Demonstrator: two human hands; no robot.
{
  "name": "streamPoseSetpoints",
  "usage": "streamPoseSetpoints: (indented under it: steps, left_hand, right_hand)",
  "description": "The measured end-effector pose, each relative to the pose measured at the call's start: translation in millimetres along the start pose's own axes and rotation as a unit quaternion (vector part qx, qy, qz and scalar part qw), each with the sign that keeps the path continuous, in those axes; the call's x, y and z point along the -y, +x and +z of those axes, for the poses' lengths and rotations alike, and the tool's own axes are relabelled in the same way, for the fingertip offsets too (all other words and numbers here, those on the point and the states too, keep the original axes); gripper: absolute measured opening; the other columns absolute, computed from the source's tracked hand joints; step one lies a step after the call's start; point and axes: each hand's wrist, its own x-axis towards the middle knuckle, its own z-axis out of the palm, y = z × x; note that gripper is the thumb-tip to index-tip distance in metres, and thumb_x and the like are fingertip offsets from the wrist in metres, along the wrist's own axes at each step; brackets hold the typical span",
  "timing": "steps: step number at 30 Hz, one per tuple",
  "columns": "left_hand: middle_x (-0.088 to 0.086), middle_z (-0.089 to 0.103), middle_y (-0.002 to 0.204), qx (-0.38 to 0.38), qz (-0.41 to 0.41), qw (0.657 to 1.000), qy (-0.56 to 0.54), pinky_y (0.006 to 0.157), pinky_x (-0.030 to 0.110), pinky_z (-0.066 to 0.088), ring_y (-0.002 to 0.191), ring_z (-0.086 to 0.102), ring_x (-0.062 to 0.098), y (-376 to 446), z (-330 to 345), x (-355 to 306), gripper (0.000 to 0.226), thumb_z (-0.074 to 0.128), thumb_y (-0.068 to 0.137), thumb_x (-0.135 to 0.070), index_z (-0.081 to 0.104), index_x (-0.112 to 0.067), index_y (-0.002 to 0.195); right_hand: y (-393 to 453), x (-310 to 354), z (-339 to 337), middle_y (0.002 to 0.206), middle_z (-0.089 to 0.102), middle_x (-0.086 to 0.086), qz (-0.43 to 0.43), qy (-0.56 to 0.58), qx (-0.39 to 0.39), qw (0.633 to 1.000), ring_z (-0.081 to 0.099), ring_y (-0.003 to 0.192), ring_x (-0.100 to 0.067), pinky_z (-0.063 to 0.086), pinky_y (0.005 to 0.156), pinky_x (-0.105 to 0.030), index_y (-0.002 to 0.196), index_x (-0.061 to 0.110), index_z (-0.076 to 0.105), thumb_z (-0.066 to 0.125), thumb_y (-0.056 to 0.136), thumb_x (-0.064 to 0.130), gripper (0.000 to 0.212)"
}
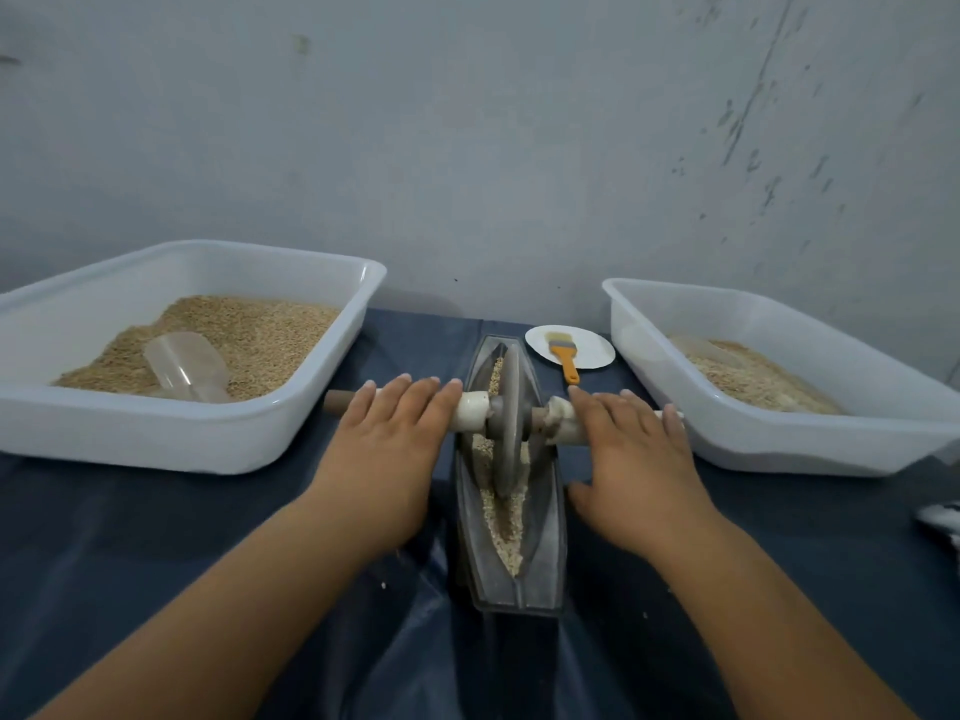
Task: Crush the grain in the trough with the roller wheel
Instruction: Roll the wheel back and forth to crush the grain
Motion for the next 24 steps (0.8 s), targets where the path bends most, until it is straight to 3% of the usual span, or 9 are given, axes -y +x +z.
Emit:
streamPoseSetpoints:
  steps: [2,4,6,8,11,13,17,21,24]
  left_hand:
    - [0.001,0.003,0.16,-0.015,0.018,1.0,-0.003,0.12,0.045,0.001,0.148,0.0,0.024,-4.4,-0.2,-1.9,0.096,0.062,0.084,-0.018,-0.005,-0.02,0.154]
    - [0.013,0.034,0.151,-0.049,0.039,0.998,-0.011,0.114,0.054,0.024,0.141,0.029,0.035,-18.7,2.1,-4.7,0.096,0.073,0.065,-0.006,0.029,-0.01,0.15]
    - [0.014,0.053,0.137,-0.125,0.068,0.989,-0.029,0.107,0.058,0.035,0.13,0.046,0.039,-29.4,12.2,-5.3,0.082,0.063,0.058,0.0,0.05,-0.006,0.138]
    - [0.012,0.05,0.141,-0.109,0.057,0.992,-0.013,0.111,0.057,0.028,0.134,0.042,0.038,-26.9,13.0,-5.9,0.079,0.06,0.063,-0.004,0.046,-0.008,0.142]
    - [-0.001,0.016,0.155,-0.045,0.008,0.999,-0.002,0.12,0.046,0.002,0.146,0.009,0.024,-5.8,6.1,-5.2,0.086,0.056,0.084,-0.018,0.006,-0.022,0.153]
    - [-0.006,0.013,0.153,-0.02,-0.007,1.0,0.003,0.12,0.042,0.0,0.145,0.007,0.019,6.2,5.1,-1.5,0.084,0.052,0.087,-0.02,-0.002,-0.027,0.151]
    - [-0.005,0.014,0.156,-0.027,0.008,1.0,-0.003,0.12,0.04,0.003,0.145,0.01,0.019,-8.9,9.3,2.5,0.087,0.056,0.087,-0.021,0.0,-0.025,0.153]
    - [0.012,0.052,0.139,-0.09,0.048,0.993,-0.051,0.107,0.057,0.035,0.131,0.046,0.036,-35.5,18.0,2.9,0.094,0.079,0.052,-0.001,0.047,-0.008,0.14]
    - [0.01,0.048,0.142,-0.076,0.037,0.996,-0.03,0.112,0.055,0.028,0.135,0.041,0.034,-26.0,18.0,1.5,0.093,0.078,0.059,-0.006,0.042,-0.01,0.144]
  right_hand:
    - [-6.8,-0.9,8.0,0.161,0.007,0.005,0.013,0.006,-0.015,1.0,-0.004,0.15,-0.019,-0.005,0.121,-0.049,0.155,0.031,-0.004,0.056,0.091,0.039,0.088]
    - [-24.9,-3.3,19.1,0.162,0.003,0.005,0.014,-0.008,-0.035,0.999,-0.008,0.15,-0.02,-0.006,0.121,-0.047,0.154,0.032,-0.009,0.056,0.09,0.043,0.092]
    - [-40.8,-8.0,26.1,0.161,0.003,0.006,0.009,-0.016,-0.049,0.999,-0.009,0.149,-0.019,-0.007,0.122,-0.046,0.152,0.034,-0.012,0.057,0.088,0.045,0.095]
    - [-42.4,-11.9,24.9,0.161,0.004,0.007,0.004,-0.014,-0.049,0.999,-0.008,0.149,-0.018,-0.01,0.12,-0.044,0.152,0.036,-0.011,0.057,0.087,0.045,0.094]
    - [-21.8,-9.1,15.2,0.161,0.003,0.008,-0.006,-0.002,-0.033,0.999,-0.009,0.15,-0.017,-0.012,0.121,-0.045,0.153,0.035,-0.007,0.056,0.09,0.041,0.089]
    - [-4.7,-2.2,7.8,0.162,0.004,0.006,-0.002,0.015,-0.02,1.0,-0.009,0.15,-0.018,-0.012,0.12,-0.047,0.155,0.033,-0.002,0.056,0.091,0.037,0.087]
    - [-4.8,0.6,7.2,0.161,0.007,0.007,0.002,0.024,-0.028,0.999,-0.009,0.15,-0.018,-0.01,0.12,-0.049,0.154,0.034,0.003,0.056,0.091,0.039,0.083]
    - [-38.5,-0.3,22.9,0.155,0.031,-0.001,-0.023,0.003,-0.111,0.994,0.015,0.149,-0.027,0.006,0.12,-0.057,0.152,0.027,0.025,0.076,0.074,0.037,0.094]
    - [-28.8,-5.7,23.4,0.157,0.025,0.002,-0.022,-0.002,-0.091,0.996,0.007,0.149,-0.023,-0.002,0.121,-0.052,0.153,0.031,0.017,0.071,0.077,0.036,0.094]
